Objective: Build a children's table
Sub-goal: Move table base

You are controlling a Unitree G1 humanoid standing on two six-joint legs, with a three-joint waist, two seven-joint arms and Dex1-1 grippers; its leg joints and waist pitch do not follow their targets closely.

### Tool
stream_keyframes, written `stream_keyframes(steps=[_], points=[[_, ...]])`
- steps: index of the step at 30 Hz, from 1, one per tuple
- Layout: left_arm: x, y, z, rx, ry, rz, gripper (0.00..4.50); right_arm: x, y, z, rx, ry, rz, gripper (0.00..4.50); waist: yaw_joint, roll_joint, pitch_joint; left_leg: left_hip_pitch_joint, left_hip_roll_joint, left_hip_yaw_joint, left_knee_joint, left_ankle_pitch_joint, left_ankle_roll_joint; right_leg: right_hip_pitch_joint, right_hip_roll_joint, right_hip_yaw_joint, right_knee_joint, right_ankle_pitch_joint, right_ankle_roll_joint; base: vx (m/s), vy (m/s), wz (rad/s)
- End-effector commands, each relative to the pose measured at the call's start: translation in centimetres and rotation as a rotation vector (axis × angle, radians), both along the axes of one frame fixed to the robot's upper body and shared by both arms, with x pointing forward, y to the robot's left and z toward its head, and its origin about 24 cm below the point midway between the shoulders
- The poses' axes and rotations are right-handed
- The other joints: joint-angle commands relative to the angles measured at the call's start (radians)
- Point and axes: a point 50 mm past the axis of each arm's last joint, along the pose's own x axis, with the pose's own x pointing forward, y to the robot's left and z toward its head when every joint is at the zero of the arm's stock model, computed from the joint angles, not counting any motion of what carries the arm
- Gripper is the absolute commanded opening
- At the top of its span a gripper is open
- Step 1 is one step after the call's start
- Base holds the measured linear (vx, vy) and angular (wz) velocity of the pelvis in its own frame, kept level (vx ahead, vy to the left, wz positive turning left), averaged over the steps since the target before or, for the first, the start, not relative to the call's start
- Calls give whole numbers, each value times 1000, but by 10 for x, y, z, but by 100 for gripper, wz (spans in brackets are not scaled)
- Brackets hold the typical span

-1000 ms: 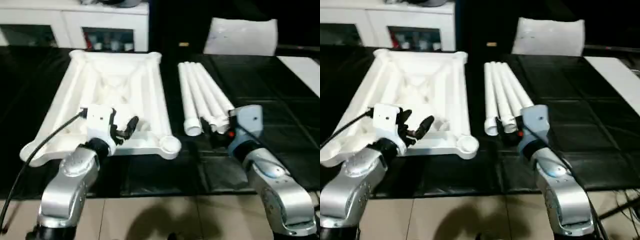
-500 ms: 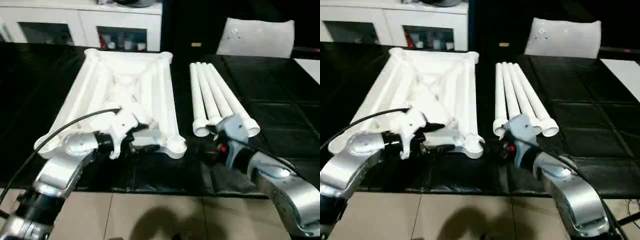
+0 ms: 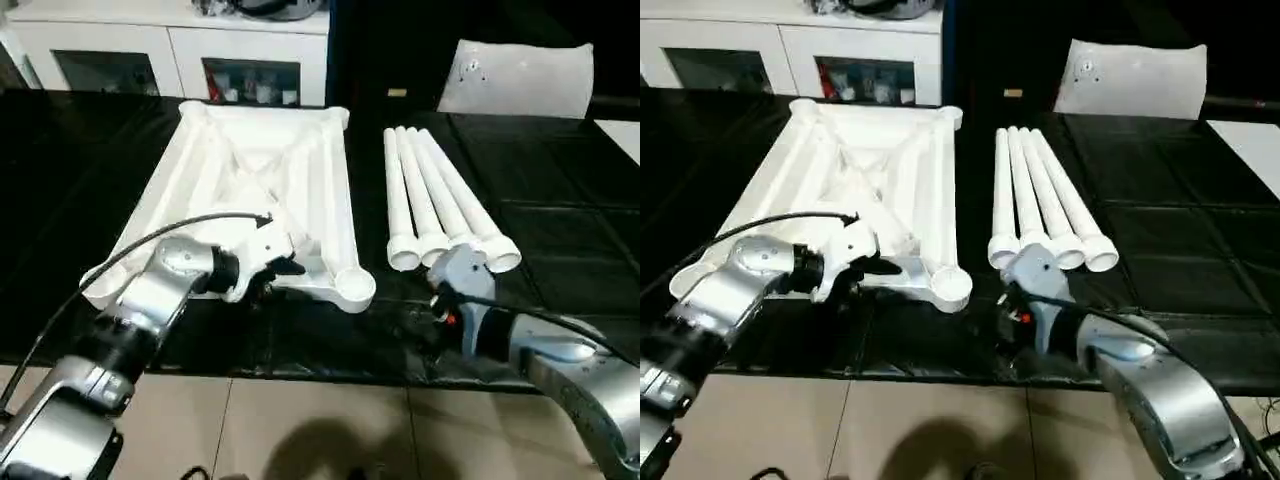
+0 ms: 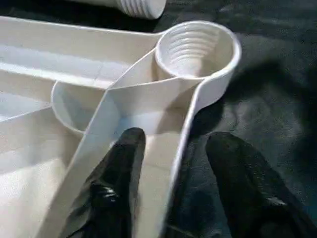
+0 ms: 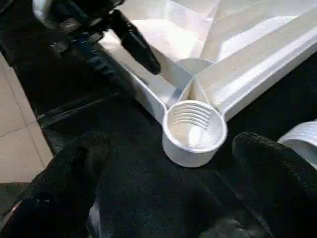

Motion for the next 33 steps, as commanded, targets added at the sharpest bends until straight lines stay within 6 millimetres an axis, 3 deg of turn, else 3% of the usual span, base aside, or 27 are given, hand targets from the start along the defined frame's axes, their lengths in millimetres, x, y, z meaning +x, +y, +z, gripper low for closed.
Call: stream_keyframes(steps=[1,4,19,22,23,24,28,33], points=[[4,-1,2,16,-10,-16,210,-3,-1,0,-11,10,9,450,3,9,-56,-9,20,-1,-82,-98,-24,70,-67,24,-72,-244,-164,0,0,0],[8,-1,0,28,-3,-28,180,-5,-1,-1,-18,18,16,450,4,12,-57,-9,22,-2,-82,-91,-23,72,-69,24,-71,-227,-170,0,0,0],[9,0,-13,52,28,-43,49,-8,0,-4,-32,43,38,450,3,6,-52,-10,25,-3,-85,-121,-20,70,-75,25,-78,-298,-163,0,0,0],[11,2,-16,70,23,-27,37,-8,0,-4,-31,46,40,450,2,6,-51,-9,26,-4,-87,-132,-19,70,-76,25,-79,-316,-159,0,0,0],[11,4,-16,72,16,-15,37,-8,0,-4,-32,46,40,450,1,-3,-51,-10,25,-3,-87,-131,-17,71,-75,25,-80,-320,-157,0,0,0],[12,5,-18,72,16,-5,27,-7,0,-4,-32,45,40,450,1,1,-51,-11,25,-5,-88,-128,-19,72,-76,25,-78,-320,-156,0,0,0],[12,8,-18,29,40,37,2,-7,1,-4,-32,43,41,450,-4,2,-51,-11,23,-5,-85,-127,-17,71,-77,27,-81,-341,-152,0,0,0],[9,13,-15,2,50,44,2,-6,0,-3,-35,36,33,450,-9,1,-52,-11,23,-4,-86,-120,-17,70,-74,26,-81,-324,-159,0,0,0]])
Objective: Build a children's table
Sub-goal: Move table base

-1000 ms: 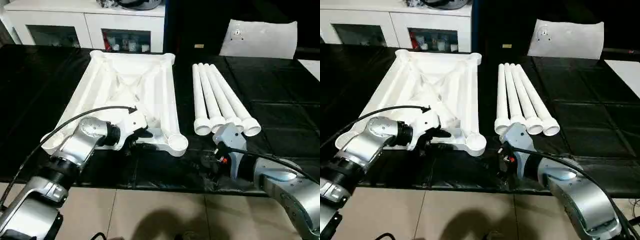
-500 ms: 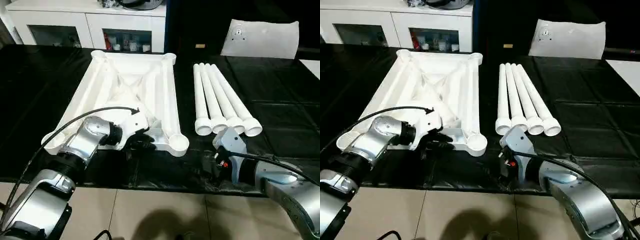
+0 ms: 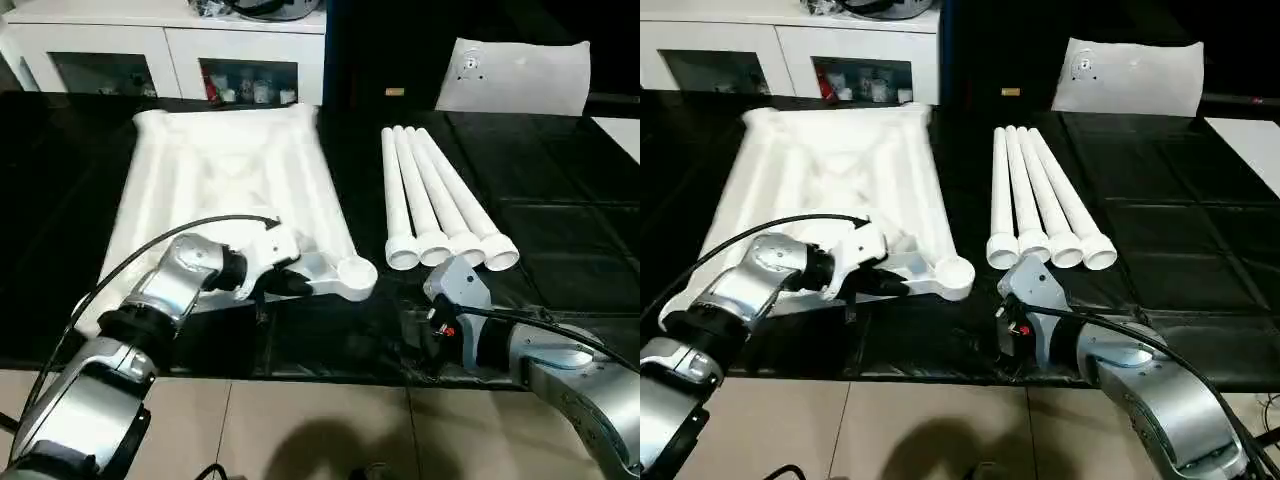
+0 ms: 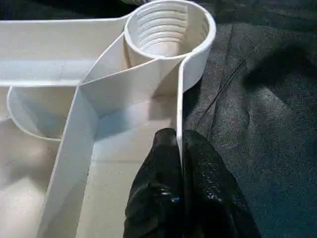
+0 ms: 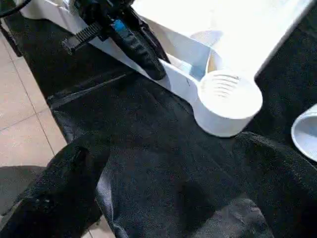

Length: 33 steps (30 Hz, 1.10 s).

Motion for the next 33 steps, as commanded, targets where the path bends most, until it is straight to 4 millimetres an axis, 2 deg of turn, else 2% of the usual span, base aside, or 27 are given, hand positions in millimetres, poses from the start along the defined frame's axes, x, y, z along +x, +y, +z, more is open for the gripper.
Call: stream_keyframes(steps=[1,2,4,6,10,11,12,13,15,16,18,20,21,22,23,25,26,27,28,29,30,31,33], points=[[-2,11,-1,7,-1,32,2,0,1,3,-11,-16,8,450,6,1,-52,-13,24,-4,-84,-119,-18,67,-70,27,-78,-310,-165,0,0,0],[-2,11,-1,6,-3,29,2,0,1,3,-11,-16,8,450,6,2,-52,-12,25,-4,-84,-120,-18,67,-70,27,-78,-307,-166,0,0,0],[-4,9,-1,-20,-10,-8,2,1,1,3,-14,-18,8,450,6,-5,-52,-13,25,-2,-84,-117,-13,68,-71,27,-78,-301,-168,0,0,0],[-6,7,-1,-32,-5,-24,2,2,0,3,-22,-29,-5,450,6,-1,-52,-11,27,-3,-86,-119,-14,66,-72,26,-76,-297,-171,0,0,0],[-9,9,1,-34,-28,-24,2,9,0,10,79,-19,-61,450,4,-3,-53,-11,26,-2,-85,-110,-12,66,-73,26,-74,-287,-175,0,0,0],[-11,10,3,-47,-31,-28,44,10,3,13,158,4,-60,450,5,-3,-54,-12,27,-2,-84,-110,-12,67,-74,27,-74,-285,-176,0,0,0],[-12,12,5,-60,-36,-27,54,10,4,15,175,-1,-63,450,4,-2,-56,-14,28,-2,-84,-99,-10,70,-78,28,-70,-266,-180,0,0,0],[-14,15,9,-82,-49,-23,54,12,5,17,185,-13,-76,450,2,-5,-56,-12,29,0,-85,-88,-13,66,-73,27,-70,-245,-182,0,0,0],[-15,16,12,-98,-60,-18,62,14,5,18,185,-28,-86,450,3,0,-56,-9,29,2,-86,-68,-14,65,-69,24,-66,-193,-193,0,0,0],[-18,19,19,-137,-85,-3,91,15,7,21,202,-57,-98,450,4,1,-57,-9,29,4,-85,-65,-17,66,-71,24,-63,-173,-201,0,0,0],[-21,23,24,-175,-106,29,102,18,8,23,207,-91,-127,450,5,3,-55,-9,30,5,-86,-76,-21,66,-72,23,-62,-182,-200,0,0,0],[-28,31,36,-238,-175,110,106,25,10,24,185,-172,-193,450,6,6,-54,-8,31,5,-88,-92,-30,63,-72,22,-63,-211,-196,0,0,0],[-29,32,37,-243,-182,117,128,26,10,24,183,-178,-200,450,4,4,-52,-11,30,6,-90,-92,-36,62,-70,22,-66,-217,-192,0,0,0],[-36,36,48,-307,-250,199,128,32,10,24,182,-219,-270,450,4,5,-52,-7,30,7,-89,-108,-38,60,-69,21,-66,-233,-185,0,0,0],[-38,38,52,-339,-277,238,139,35,10,25,190,-234,-303,450,2,6,-52,-11,31,5,-90,-107,-43,64,-72,22,-63,-230,-190,0,0,0],[-45,42,61,-451,-340,394,149,44,8,29,214,-291,-418,450,0,-1,-48,-9,25,8,-90,-131,-38,57,-64,20,-75,-291,-175,0,0,0],[-46,43,62,-466,-342,420,149,45,7,30,217,-299,-435,450,0,2,-50,-8,27,8,-89,-134,-40,56,-65,20,-70,-292,-175,0,0,0],[-49,46,62,-504,-363,519,167,48,6,32,225,-314,-507,450,0,6,-46,-9,26,7,-90,-144,-39,53,-63,20,-75,-315,-167,0,0,0],[-53,49,61,-514,-384,607,180,48,6,31,234,-295,-550,450,0,4,-46,-10,25,8,-90,-146,-40,52,-59,19,-79,-327,-154,0,0,0],[-54,49,60,-514,-388,624,186,48,6,30,236,-286,-552,450,2,9,-47,-8,25,7,-91,-149,-39,52,-59,19,-77,-324,-150,0,0,0],[-57,50,60,-511,-393,663,189,47,7,29,243,-264,-555,450,3,7,-46,-9,24,6,-94,-151,-36,53,-56,18,-78,-318,-135,0,0,0],[-63,50,55,-413,-450,755,197,44,13,25,258,-233,-527,450,3,7,-47,-11,24,5,-94,-148,-33,54,-55,18,-76,-298,-127,0,0,0],[-66,50,55,-377,-478,779,212,42,15,24,260,-232,-519,450,5,1,-47,-15,29,3,-95,-146,-25,59,-58,17,-76,-278,-120,0,0,0]])
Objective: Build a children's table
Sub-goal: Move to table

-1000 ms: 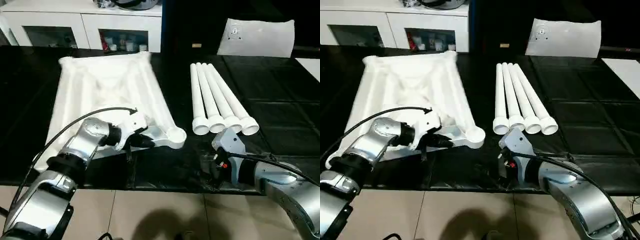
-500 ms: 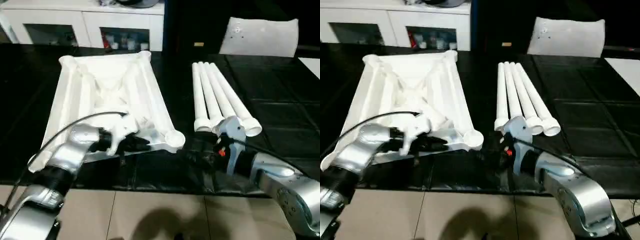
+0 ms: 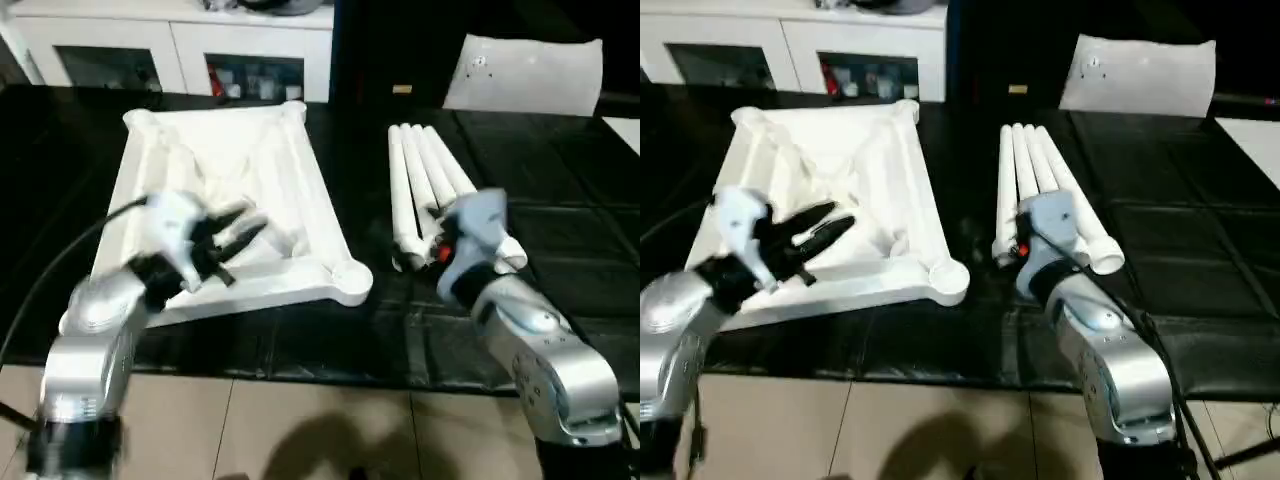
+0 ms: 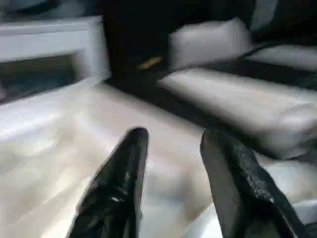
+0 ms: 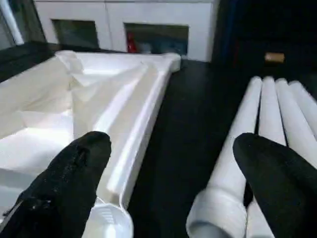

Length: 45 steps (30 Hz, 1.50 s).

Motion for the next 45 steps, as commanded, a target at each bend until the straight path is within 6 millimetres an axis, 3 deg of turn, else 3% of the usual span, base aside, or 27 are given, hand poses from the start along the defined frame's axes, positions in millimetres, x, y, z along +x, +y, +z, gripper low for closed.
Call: stream_keyframes(steps=[1,6,7,12,18,20,22,23,24,25,27,28,30,31,32,33,34,35,36,37,38,39,40,41,42,43,45], points=[[-3,0,4,26,-8,109,223,-4,7,-1,7,1,33,450,0,5,-52,-11,25,1,-81,-127,-16,62,-60,24,-71,-256,-118,0,0,0],[-9,-5,9,-114,0,252,262,-6,17,-12,-8,8,52,450,6,0,-47,-8,24,0,-84,-182,-15,60,-61,19,-76,-326,-126,0,0,0],[-10,-9,8,-118,5,256,270,-5,20,-13,-1,13,48,450,4,-3,-40,6,23,-2,-91,-294,-8,56,-59,13,-87,-492,-94,0,0,0],[-12,-16,6,-107,26,280,313,-3,24,-15,-5,14,59,450,-8,2,-20,68,14,-7,-94,-510,37,43,-48,-22,-126,-765,-65,0,0,0],[-17,-16,3,-78,59,285,355,-1,29,-16,-13,5,81,450,8,3,-45,49,10,6,-113,-272,86,114,-55,3,-99,-450,-189,43,1,1],[-20,-13,0,-64,71,290,365,1,30,-18,-13,24,74,450,-2,18,-47,141,29,40,-112,-279,21,64,-6,15,-88,-347,-246,98,4,-12],[-21,-13,0,-56,74,288,379,2,30,-18,-14,22,76,450,10,8,-37,164,28,62,-122,-315,-20,61,5,15,-71,-262,-266,108,-1,-45],[-22,-12,-1,-50,79,289,391,2,31,-17,-19,11,81,450,24,-17,-33,88,-4,49,-115,-290,32,125,-21,23,-65,-192,-282,105,10,-19],[-22,-12,-1,-50,79,289,399,2,31,-17,-19,11,81,450,27,1,-29,74,-12,49,-114,-281,51,136,-34,43,-81,-235,-284,121,6,4],[-23,-12,-1,-52,80,288,403,2,32,-17,-21,6,85,450,41,-7,-64,37,-42,40,-70,-128,95,212,-47,88,-76,-105,-348,121,6,4],[-23,-13,0,-53,83,287,415,2,32,-16,-26,3,89,450,58,2,-75,-12,-42,11,-39,-11,89,250,-50,109,-55,157,-393,117,25,5],[-23,-12,0,-49,84,286,425,2,32,-16,-28,3,90,450,59,9,-74,-23,-35,3,-43,31,75,251,-39,98,-42,243,-385,101,40,4],[-23,-12,0,-45,85,281,433,2,33,-16,-33,7,91,450,46,38,-76,76,-13,-7,-81,152,60,164,28,15,7,355,-298,123,19,15],[-23,-12,0,-41,86,276,441,3,32,-16,-40,13,81,450,-17,43,-76,224,89,-95,-81,355,215,-11,-31,-57,51,63,-222,149,-9,16],[-23,-12,0,-38,87,275,446,3,32,-17,-44,17,75,450,-14,29,-63,212,97,-90,-82,327,261,-13,-62,-58,40,-8,-210,138,-15,16],[-23,-13,0,-35,89,272,446,4,31,-17,-46,20,64,450,4,-4,-52,147,-4,-14,-48,196,281,70,-81,-21,-12,23,-265,0,0,0],[-23,-13,-1,-33,92,267,446,5,31,-17,-47,22,53,450,44,-16,-45,17,-59,-14,4,80,284,201,-133,83,-55,54,-370,145,54,19],[-23,-15,-1,-31,95,252,446,7,29,-17,-48,30,23,450,70,-20,-70,-43,-31,-42,58,103,218,251,-176,129,-40,272,-468,123,74,9],[-23,-15,-1,-31,95,252,446,7,29,-17,-48,30,23,450,70,-20,-70,-43,-31,-42,58,103,218,251,-176,129,-40,272,-468,123,74,9],[-23,-16,-2,-28,96,245,446,10,26,-17,-50,36,-9,450,81,1,-75,-79,-1,-58,0,256,69,240,-97,58,55,833,-394,0,0,0],[-23,-16,-2,-23,98,241,446,12,24,-16,-52,37,-28,450,81,22,-78,-47,6,-53,-18,359,36,199,-56,24,70,862,-334,-90,32,7],[-23,-17,-2,-15,100,233,446,13,24,-16,-56,39,-34,450,56,46,-87,26,25,-74,3,623,47,110,-16,-19,88,697,-236,-53,32,7],[-23,-20,-3,7,94,200,446,17,20,-17,-80,58,-77,450,43,55,-100,101,44,-108,28,953,40,41,-29,-23,80,503,-153,0,0,0],[-24,-23,-3,8,98,171,446,19,18,-18,-90,76,-109,450,40,54,-91,103,43,-102,27,979,30,27,-47,-19,53,404,-126,0,0,0],[-24,-24,-3,6,101,154,446,21,17,-19,-95,88,-130,450,40,42,-84,89,28,-88,24,931,19,38,-53,-13,36,365,-114,0,0,0],[-25,-26,-3,7,109,131,446,22,16,-19,-112,99,-143,450,50,19,-73,35,-8,-50,-6,621,-39,98,-48,-4,23,347,-90,0,0,0],[-27,-31,-3,23,116,71,446,24,14,-20,-140,120,-164,450,55,26,-62,23,0,-41,-42,272,-100,113,-67,1,0,235,-89,-100,11,0]])
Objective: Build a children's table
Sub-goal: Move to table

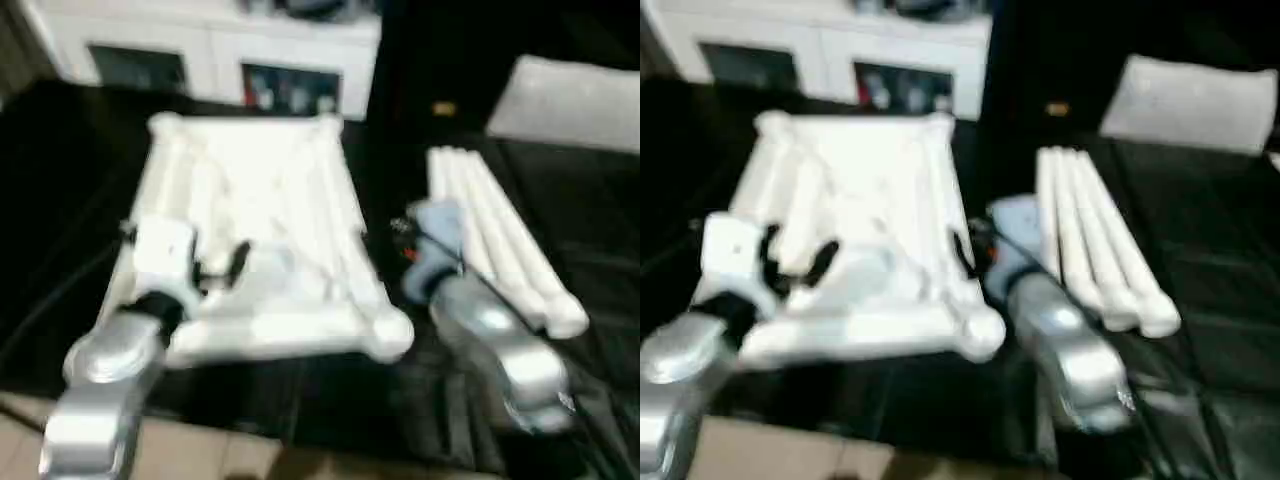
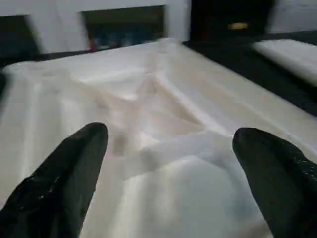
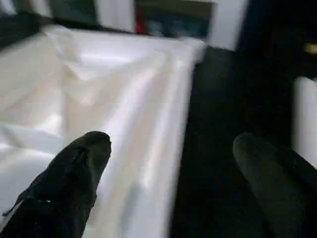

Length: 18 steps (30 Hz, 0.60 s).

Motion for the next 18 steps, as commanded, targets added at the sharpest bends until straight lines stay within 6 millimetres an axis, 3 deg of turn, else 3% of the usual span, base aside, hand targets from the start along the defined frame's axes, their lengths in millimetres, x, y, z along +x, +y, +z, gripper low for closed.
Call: stream_keyframes(steps=[1,2,4,6,9,11,15,18], points=[[-4,-11,2,1,3,-108,446,2,-11,-4,-35,54,-65,450,-10,15,-43,16,29,8,-95,222,-126,51,-46,18,-56,287,-125,-122,4,1],[-6,-15,3,-6,4,-162,446,4,-14,-5,-48,98,-94,450,-14,15,-39,12,34,7,-109,93,-133,55,-52,21,-64,204,-129,-132,-28,-1],[-7,-17,4,-22,19,-194,446,5,-16,-6,-36,135,-112,450,-20,12,-28,12,35,10,-125,-51,-114,47,-56,27,-82,45,-122,-125,-47,1],[-8,-19,4,-34,38,-235,446,7,-18,-7,-20,166,-126,450,-27,10,-22,13,36,14,-134,-134,-93,41,-59,32,-98,-122,-122,-99,-54,0],[-10,-23,6,-27,58,-301,446,15,-22,-7,-22,189,-155,450,-34,6,-22,13,38,21,-136,-146,-68,26,-59,35,-111,-276,-113,-89,-55,0],[-12,-26,5,-30,88,-336,446,24,-27,-8,-22,206,-178,450,-37,9,-24,9,41,23,-136,-130,-68,22,-58,33,-110,-288,-115,-64,-46,2],[-13,-27,5,-8,119,-380,446,39,-29,-9,-55,240,-153,450,-39,9,-30,5,41,30,-135,-104,-73,22,-51,26,-104,-201,-139,0,0,0],[-16,-27,4,9,150,-420,446,52,-29,-11,-60,280,-157,450,-39,14,-45,-7,40,33,-126,-7,-72,29,-47,22,-86,-6,-167,0,0,0]])
